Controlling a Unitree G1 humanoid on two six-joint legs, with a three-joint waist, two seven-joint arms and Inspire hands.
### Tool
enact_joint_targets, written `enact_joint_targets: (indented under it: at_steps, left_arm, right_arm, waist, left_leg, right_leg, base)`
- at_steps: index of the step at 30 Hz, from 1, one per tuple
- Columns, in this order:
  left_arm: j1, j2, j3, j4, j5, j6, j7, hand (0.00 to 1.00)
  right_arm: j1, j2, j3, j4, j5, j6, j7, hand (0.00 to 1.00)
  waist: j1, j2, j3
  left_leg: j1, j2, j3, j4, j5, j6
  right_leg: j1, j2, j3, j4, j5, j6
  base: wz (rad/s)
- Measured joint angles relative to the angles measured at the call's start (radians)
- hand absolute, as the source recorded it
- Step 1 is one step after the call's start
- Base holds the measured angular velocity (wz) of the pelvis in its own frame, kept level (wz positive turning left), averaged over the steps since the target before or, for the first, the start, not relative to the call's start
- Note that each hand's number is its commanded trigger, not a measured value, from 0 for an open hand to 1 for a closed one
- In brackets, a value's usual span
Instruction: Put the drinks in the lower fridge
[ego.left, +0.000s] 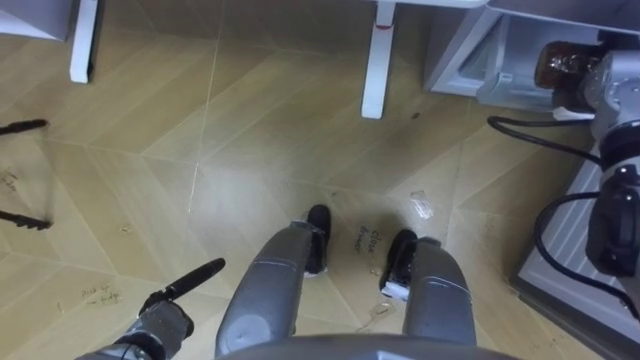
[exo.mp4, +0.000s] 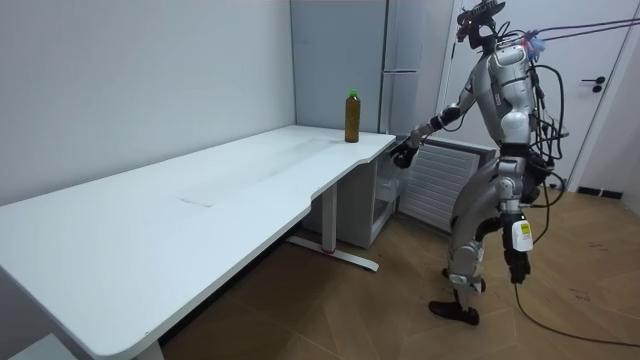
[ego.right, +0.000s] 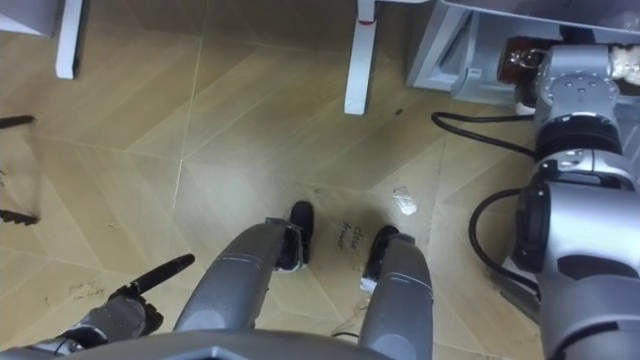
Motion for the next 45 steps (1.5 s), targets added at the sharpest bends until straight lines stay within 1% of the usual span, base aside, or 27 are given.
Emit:
enact_joint_targets:
  at_steps: [5,8,12,18,22,32,38,41,43,45]
  left_arm:
    - [0.0,0.0,0.0,0.001,-0.001,0.002,-0.002,0.0]
    - [0.0,-0.001,-0.005,0.003,-0.001,0.005,-0.006,0.0]
    - [0.0,-0.002,-0.006,0.008,0.0,0.007,-0.007,0.0]
    - [-0.002,-0.002,-0.007,0.008,0.0,0.009,-0.024,0.0]
    - [-0.002,-0.002,-0.008,0.008,0.0,0.009,-0.026,0.0]
    - [-0.002,-0.001,-0.008,0.008,0.0,0.012,-0.032,0.0]
    - [-0.002,-0.001,-0.007,0.014,0.0,0.02,-0.056,0.0]
    - [-0.002,-0.001,-0.005,0.023,0.0,0.029,-0.061,0.0]
    - [-0.003,0.0,-0.005,0.022,0.0,0.031,-0.082,0.0]
    - [-0.002,0.0,-0.006,0.022,0.0,0.032,-0.094,0.0]
  right_arm:
    - [0.0,-0.001,-0.001,0.002,0.008,0.002,0.029,0.0]
    - [0.0,0.0,0.0,0.006,0.042,0.003,0.038,0.0]
    - [0.0,0.0,0.001,0.035,0.043,0.007,0.067,0.0]
    - [0.0,0.003,0.003,0.035,0.046,0.021,0.109,0.0]
    - [0.0,0.003,0.011,0.035,0.045,0.026,0.136,0.0]
    - [0.001,0.003,0.012,0.035,0.045,0.038,0.17,0.0]
    - [0.015,0.003,0.012,0.046,0.045,0.053,0.23,0.0]
    - [0.019,0.003,0.012,0.103,0.045,0.055,0.282,0.0]
    - [0.034,0.003,0.017,0.132,0.045,0.055,0.33,0.0]
    - [0.049,0.002,0.021,0.145,0.042,0.057,0.368,0.0]
  waist:
    - [0.0,0.0,-0.0002]
    - [0.003,-0.001,0.0]
    - [0.006,-0.001,0.0005]
    - [0.003,-0.003,0.0013]
    - [0.004,-0.004,0.002]
    - [0.001,-0.006,0.0027]
    - [0.0,-0.008,0.0042]
    - [0.0,-0.01,0.0046]
    - [0.004,-0.014,0.0059]
    - [0.001,-0.016,0.0061]
  left_leg:
    - [0.0,0.0,0.0,-0.001,0.001,0.001]
    - [0.01,-0.001,0.003,-0.013,0.002,0.002]
    - [0.041,-0.002,0.009,-0.039,0.012,0.002]
    - [0.055,0.002,0.019,-0.059,0.018,0.004]
    - [0.056,0.012,0.027,-0.066,0.021,0.008]
    - [0.055,0.013,0.029,-0.066,0.023,0.011]
    - [0.062,0.013,0.029,-0.064,0.023,0.011]
    - [0.084,0.014,0.025,-0.066,0.023,0.011]
    - [0.1,0.015,0.025,-0.066,0.022,0.011]
    - [0.111,0.016,0.023,-0.067,0.022,0.011]
  right_leg:
    - [0.001,0.001,0.0,-0.002,0.002,0.001]
    - [0.007,0.002,0.007,-0.005,0.003,0.003]
    - [0.03,0.004,0.012,-0.027,0.01,0.006]
    - [0.039,0.01,0.018,-0.052,0.025,0.007]
    - [0.04,0.017,0.026,-0.069,0.036,0.011]
    - [0.04,0.018,0.03,-0.074,0.042,0.014]
    - [0.049,0.018,0.029,-0.073,0.042,0.014]
    - [0.078,0.02,0.021,-0.084,0.042,0.014]
    - [0.101,0.02,0.011,-0.091,0.042,0.014]
    - [0.115,0.021,0.006,-0.095,0.042,0.014]
  base:
    - [0.0]
    - [-0.01]
    - [-0.04]
    - [-0.07]
    - [-0.06]
    - [0.0]
    - [0.0]
    - [0.04]
    - [0.08]
    - [0.05]
